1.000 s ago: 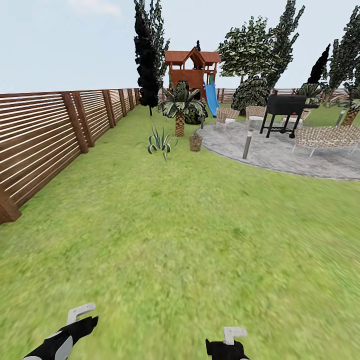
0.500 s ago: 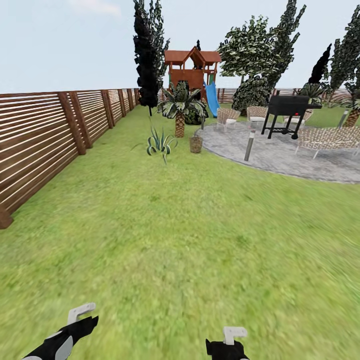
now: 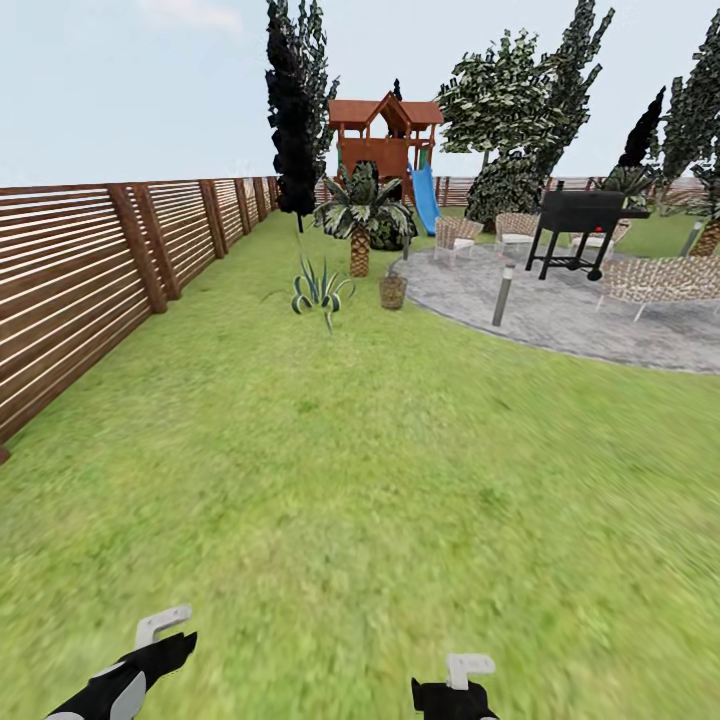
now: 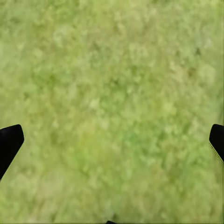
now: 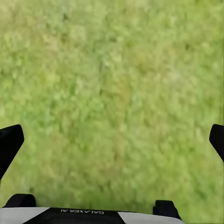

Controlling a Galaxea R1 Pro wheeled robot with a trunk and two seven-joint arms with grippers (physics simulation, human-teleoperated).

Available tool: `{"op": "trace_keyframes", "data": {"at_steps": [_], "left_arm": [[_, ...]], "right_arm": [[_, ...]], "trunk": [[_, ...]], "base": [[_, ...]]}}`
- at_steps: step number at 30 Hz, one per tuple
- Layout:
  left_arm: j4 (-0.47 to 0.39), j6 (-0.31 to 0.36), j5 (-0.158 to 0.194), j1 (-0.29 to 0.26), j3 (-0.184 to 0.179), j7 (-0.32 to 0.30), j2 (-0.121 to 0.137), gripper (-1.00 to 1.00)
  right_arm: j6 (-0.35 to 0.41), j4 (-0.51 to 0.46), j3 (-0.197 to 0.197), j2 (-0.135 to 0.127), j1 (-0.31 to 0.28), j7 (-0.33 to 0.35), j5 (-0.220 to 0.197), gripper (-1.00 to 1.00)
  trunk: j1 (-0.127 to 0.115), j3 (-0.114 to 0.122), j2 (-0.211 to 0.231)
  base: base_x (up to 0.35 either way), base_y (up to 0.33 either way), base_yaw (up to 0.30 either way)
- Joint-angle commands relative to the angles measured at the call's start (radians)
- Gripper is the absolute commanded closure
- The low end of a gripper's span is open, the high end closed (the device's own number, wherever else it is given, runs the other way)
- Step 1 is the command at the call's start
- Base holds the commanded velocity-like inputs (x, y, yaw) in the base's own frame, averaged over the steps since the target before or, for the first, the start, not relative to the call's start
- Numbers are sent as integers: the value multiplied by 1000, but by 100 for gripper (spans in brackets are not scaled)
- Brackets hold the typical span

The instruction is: Take the three Easter eggs out of the wicker basket on the lawn in the garden, then place them on the lawn next to a single tree (choose any tree) so that all three eggs are next to the same tree and none are left in the basket.

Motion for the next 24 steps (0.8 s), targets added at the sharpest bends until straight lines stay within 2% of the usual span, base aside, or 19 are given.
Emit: {"op": "trace_keyframes", "data": {"at_steps": [1,24], "left_arm": [[1,-2,-3,-1,7,-5,0,-100],[1,-4,-3,-1,7,-5,-2,-100]], "right_arm": [[5,-2,5,-1,0,-5,-9,-100],[5,-2,5,-1,0,-5,-9,-100]], "trunk": [[1,-2,-2],[1,-2,-2]], "base": [[328,0,0],[322,0,0]]}}
